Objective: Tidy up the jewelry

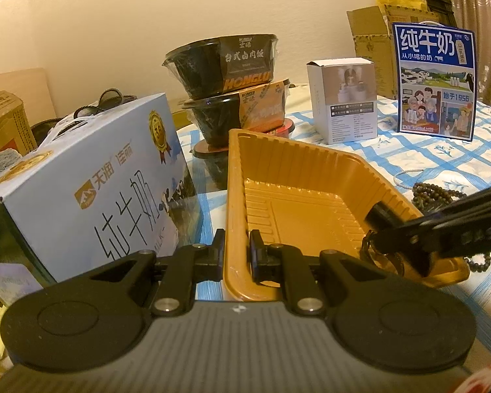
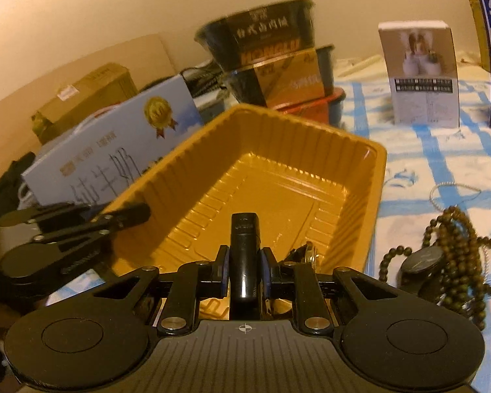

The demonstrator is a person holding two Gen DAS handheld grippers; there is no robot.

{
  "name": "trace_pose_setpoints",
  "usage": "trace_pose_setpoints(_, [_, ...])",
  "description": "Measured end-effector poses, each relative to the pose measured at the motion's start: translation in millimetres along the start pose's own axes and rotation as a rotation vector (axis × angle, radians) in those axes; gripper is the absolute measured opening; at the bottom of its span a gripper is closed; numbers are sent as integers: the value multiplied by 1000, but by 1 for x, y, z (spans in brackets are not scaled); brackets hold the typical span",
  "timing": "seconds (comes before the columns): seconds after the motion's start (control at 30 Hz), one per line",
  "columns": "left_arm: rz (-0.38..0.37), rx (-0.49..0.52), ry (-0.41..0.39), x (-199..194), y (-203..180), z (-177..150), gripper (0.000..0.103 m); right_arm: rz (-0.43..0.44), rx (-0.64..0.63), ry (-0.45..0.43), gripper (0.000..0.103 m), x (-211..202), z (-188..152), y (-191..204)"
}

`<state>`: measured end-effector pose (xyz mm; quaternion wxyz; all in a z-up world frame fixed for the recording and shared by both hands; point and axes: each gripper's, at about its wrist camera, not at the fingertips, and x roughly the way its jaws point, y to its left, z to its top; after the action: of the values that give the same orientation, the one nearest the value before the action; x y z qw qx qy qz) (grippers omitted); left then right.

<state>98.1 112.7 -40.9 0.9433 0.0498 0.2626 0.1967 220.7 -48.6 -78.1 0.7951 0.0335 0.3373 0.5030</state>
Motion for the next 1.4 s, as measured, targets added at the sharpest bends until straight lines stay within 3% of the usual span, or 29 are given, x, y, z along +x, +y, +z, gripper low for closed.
trace_pose_setpoints(0.27, [1, -2, 4, 1, 0, 0, 13, 0, 5, 16, 20, 17, -8, 5])
trace_pose_setpoints(0.37, [1, -1, 6, 2, 0, 0, 13, 24, 7, 16, 26, 15, -8, 5])
trace_pose_setpoints(0.47, [3, -2, 8, 3, -1, -1, 13, 37, 11, 0, 40, 5, -6, 5])
trace_pose_setpoints(0.53, [3, -2, 9, 3, -1, -1, 13, 34, 18, -25, 41, -6, -4, 2])
trace_pose_setpoints(0.67, [3, -4, 9, 3, -1, -2, 13, -48, 36, -101, 41, -39, 8, -15])
trace_pose_setpoints(0.8, [3, -4, 8, 3, -1, -2, 13, -198, 85, -180, 41, -79, 15, -48])
trace_pose_setpoints(1.0, [4, -7, 7, 2, -1, -2, 13, -403, 232, -201, 41, -122, 1, -105])
trace_pose_setpoints(1.17, [6, -11, 8, 3, 0, -1, 13, -441, 267, -179, 41, -135, -13, -119])
trace_pose_setpoints(1.4, [6, -8, 7, 3, 0, -1, 13, -423, 262, -143, 41, -128, -20, -116])
